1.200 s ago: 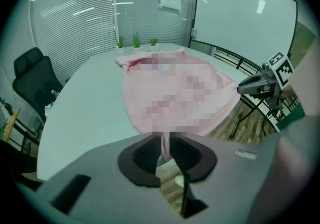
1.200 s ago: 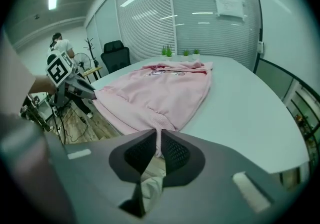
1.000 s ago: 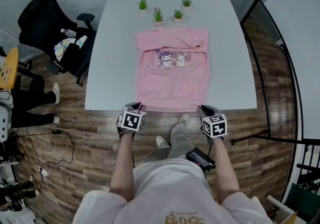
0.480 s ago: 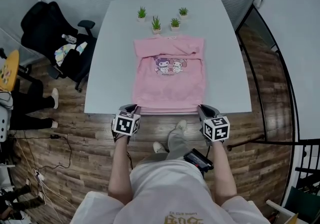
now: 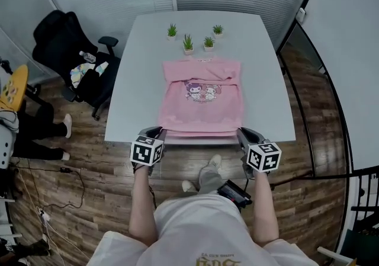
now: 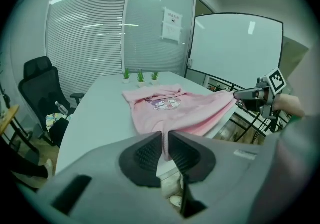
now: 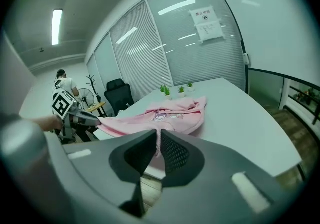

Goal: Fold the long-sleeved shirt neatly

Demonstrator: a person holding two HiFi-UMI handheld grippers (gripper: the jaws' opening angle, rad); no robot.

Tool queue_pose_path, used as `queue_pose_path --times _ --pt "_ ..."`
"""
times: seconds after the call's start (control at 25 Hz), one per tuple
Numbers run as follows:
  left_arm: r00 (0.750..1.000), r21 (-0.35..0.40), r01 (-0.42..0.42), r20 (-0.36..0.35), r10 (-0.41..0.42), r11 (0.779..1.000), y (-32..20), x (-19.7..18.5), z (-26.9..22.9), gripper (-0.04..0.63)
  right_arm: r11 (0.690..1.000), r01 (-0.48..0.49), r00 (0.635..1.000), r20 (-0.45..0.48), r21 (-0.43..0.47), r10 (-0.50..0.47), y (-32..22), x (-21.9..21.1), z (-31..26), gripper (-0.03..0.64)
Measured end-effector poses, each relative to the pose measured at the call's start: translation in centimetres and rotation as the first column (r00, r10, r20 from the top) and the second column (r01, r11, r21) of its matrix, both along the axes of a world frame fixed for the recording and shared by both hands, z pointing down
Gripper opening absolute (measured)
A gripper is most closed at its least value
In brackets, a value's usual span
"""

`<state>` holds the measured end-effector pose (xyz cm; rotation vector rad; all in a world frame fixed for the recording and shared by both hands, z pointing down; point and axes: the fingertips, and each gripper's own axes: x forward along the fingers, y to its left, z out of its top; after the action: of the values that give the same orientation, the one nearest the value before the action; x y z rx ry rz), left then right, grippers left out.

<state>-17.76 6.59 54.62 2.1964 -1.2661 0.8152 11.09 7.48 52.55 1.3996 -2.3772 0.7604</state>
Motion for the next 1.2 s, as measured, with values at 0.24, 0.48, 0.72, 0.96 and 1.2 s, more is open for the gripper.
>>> queue_pose_path --times 0.24,0.48,0.72,0.96,1.2 --pt "0.998 0.049 0.007 -0.056 -0.004 0.999 0.6 0.2 -2.7 0.044 0.999 -0.001 1.000 -0.017 0.032 0.002 1.0 0.3 -2.3 0.040" --pt "0.999 0.183 0.014 -0.043 -0.007 0.983 0.3 0.4 -6.7 0.040 0.993 -0.060 0.992 -0.101 0.100 0.070 2.0 0.7 -4.8 0.040" --pt "0.999 0.283 0.033 -0.039 -0.023 0.958 0.4 0.2 -10.5 0.038 0.975 -0.074 0.980 -0.167 0.209 0.110 2.7 0.8 -8.5 0.040" --pt "0.999 0.331 0.046 -0.038 -0.035 0.943 0.4 -0.1 -12.5 0.038 0.956 -0.085 0.970 -0.197 0.280 0.144 2.7 0.6 -10.6 0.040" --pt "0.998 0.318 0.065 -0.041 -0.055 0.946 0.6 -0.6 -11.7 0.038 0.949 -0.088 0.955 -0.246 0.302 0.167 2.3 0.1 -10.8 0.040"
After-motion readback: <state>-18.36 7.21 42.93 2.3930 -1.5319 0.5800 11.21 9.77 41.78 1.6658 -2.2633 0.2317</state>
